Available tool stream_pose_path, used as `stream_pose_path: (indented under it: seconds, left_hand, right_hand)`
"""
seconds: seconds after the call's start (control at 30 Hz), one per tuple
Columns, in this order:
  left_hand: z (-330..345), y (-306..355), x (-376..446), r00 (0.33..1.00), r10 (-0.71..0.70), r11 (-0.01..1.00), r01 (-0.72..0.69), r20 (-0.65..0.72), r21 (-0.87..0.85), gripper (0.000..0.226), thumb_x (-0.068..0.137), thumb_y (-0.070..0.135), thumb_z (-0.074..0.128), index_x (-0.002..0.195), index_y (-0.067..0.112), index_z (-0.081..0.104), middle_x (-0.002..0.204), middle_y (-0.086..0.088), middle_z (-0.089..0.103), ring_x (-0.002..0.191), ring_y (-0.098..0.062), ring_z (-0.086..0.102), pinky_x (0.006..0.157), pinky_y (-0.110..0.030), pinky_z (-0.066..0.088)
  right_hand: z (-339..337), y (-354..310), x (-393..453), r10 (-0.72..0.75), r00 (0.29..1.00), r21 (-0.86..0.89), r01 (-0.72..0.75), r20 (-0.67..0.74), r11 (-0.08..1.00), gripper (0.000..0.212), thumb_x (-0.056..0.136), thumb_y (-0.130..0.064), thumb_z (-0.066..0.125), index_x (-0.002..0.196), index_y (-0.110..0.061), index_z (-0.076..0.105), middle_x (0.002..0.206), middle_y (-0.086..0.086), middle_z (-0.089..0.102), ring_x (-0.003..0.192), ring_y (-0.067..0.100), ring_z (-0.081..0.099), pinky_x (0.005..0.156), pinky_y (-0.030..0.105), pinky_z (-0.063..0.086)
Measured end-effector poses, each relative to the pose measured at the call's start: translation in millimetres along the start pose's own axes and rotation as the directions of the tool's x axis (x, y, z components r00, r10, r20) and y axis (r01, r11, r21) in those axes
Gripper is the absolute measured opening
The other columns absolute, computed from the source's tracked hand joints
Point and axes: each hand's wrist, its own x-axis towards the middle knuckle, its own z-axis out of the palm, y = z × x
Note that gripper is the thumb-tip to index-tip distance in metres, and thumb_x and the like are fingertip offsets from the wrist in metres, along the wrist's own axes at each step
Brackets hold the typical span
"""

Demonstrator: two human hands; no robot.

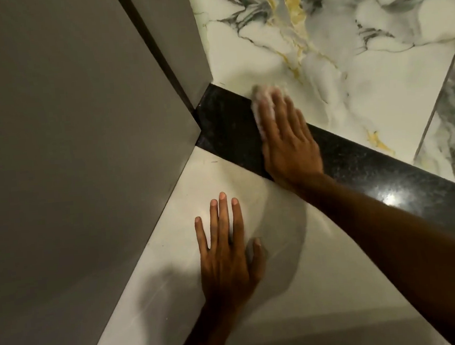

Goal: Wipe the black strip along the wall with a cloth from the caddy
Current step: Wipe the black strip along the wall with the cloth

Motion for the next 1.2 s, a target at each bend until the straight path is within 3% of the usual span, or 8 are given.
stream_pose_path:
  seconds: [0.23, 0.37, 0.5, 0.6, 0.8, 1.0, 1.13, 1.2]
  left_hand:
    - [1.4, -3.2, -3.1, 1.0, 0.012, 1.0, -0.011, -0.021, 0.019, 0.073, 0.107, 0.047, 0.044, 0.169, 0.01, 0.036, 0.178, -0.014, 0.033, 0.166, -0.031, 0.03, 0.136, -0.06, 0.022]
    - [-2.1, 8.9, -1.6, 0.998, 0.06, 0.996, -0.062, 0.033, 0.062, 0.073, 0.109, 0.047, 0.04, 0.171, 0.01, 0.03, 0.18, -0.016, 0.025, 0.167, -0.035, 0.027, 0.135, -0.064, 0.021]
    - [9.3, 39.9, -1.1, 0.983, 0.172, 0.984, -0.174, 0.061, 0.039, 0.074, 0.11, 0.046, 0.039, 0.173, 0.011, 0.022, 0.182, -0.016, 0.021, 0.169, -0.033, 0.02, 0.138, -0.056, 0.013]
    - [13.3, 51.7, -2.2, 0.972, 0.222, 0.973, -0.226, 0.083, 0.05, 0.075, 0.11, 0.045, 0.038, 0.174, 0.011, 0.018, 0.182, -0.016, 0.019, 0.17, -0.033, 0.017, 0.139, -0.053, 0.009]
    - [11.9, 85.3, -12.0, 0.902, 0.385, 0.916, -0.4, 0.196, 0.037, 0.077, 0.107, 0.045, 0.037, 0.172, 0.006, 0.023, 0.18, -0.021, 0.022, 0.166, -0.04, 0.024, 0.135, -0.064, 0.018]
    - [30.6, 148.0, -31.4, 0.794, 0.574, 0.815, -0.576, 0.201, -0.053, 0.078, 0.108, 0.046, 0.038, 0.173, 0.008, 0.018, 0.183, -0.017, 0.016, 0.17, -0.032, 0.016, 0.139, -0.057, 0.011]
    - [37.0, 173.4, -36.9, 0.78, 0.581, 0.805, -0.592, 0.234, -0.026, 0.075, 0.111, 0.05, 0.027, 0.174, 0.01, 0.014, 0.184, -0.015, 0.011, 0.171, -0.03, 0.011, 0.139, -0.054, 0.008]
    - [35.8, 179.4, -38.9, 0.764, 0.596, 0.792, -0.61, 0.247, -0.026, 0.076, 0.111, 0.051, 0.027, 0.174, 0.01, 0.015, 0.184, -0.016, 0.011, 0.171, -0.031, 0.011, 0.139, -0.056, 0.009]
  right_hand:
    - [15.9, -21.0, -48.1, -0.277, 0.96, -0.023, 0.278, 0.035, 0.96, 0.071, 0.113, -0.033, 0.037, 0.177, -0.021, 0.009, 0.186, 0.014, 0.005, 0.174, 0.032, 0.005, 0.143, 0.049, 0.01]
    - [2.1, 49.8, -160.7, -0.02, 1.0, -0.049, 0.02, 0.001, 0.999, 0.071, 0.113, -0.034, 0.039, 0.177, -0.024, 0.012, 0.186, 0.011, 0.007, 0.174, 0.033, 0.007, 0.14, 0.059, 0.021]
    - [-8.5, 73.0, -107.3, 0.361, 0.915, 0.032, -0.362, -0.178, 0.932, 0.07, 0.115, -0.031, 0.036, 0.177, -0.017, 0.007, 0.186, 0.016, 0.003, 0.174, 0.035, 0.003, 0.143, 0.054, 0.011]
    - [-1.1, 68.7, -95.2, 0.248, 0.952, 0.057, -0.242, -0.181, 0.969, 0.071, 0.113, -0.028, 0.039, 0.177, -0.018, 0.011, 0.186, 0.015, 0.006, 0.174, 0.035, 0.006, 0.144, 0.051, 0.009]
    - [-4.1, 111.4, -275.8, 0.199, 0.978, -0.051, -0.203, -0.066, 0.978, 0.072, 0.11, -0.034, 0.042, 0.177, -0.029, 0.015, 0.187, 0.004, 0.008, 0.175, 0.025, 0.006, 0.144, 0.049, 0.007]
    - [-30.3, 183.0, -244.3, 0.733, 0.614, 0.059, -0.754, -0.293, 0.655, 0.07, 0.113, -0.027, 0.037, 0.177, -0.014, 0.012, 0.186, 0.016, 0.005, 0.174, 0.036, 0.005, 0.142, 0.054, 0.016]
    - [-17.4, 171.2, -255.7, 0.39, 0.902, -0.003, -0.397, -0.188, 0.918, 0.073, 0.11, -0.031, 0.045, 0.176, -0.019, 0.019, 0.186, 0.014, 0.012, 0.174, 0.034, 0.009, 0.143, 0.052, 0.012]
    - [-13.3, 166.2, -308.6, 0.352, 0.922, -0.019, -0.359, -0.159, 0.933, 0.072, 0.109, -0.028, 0.048, 0.176, -0.024, 0.022, 0.186, 0.01, 0.016, 0.174, 0.029, 0.01, 0.142, 0.053, 0.017]
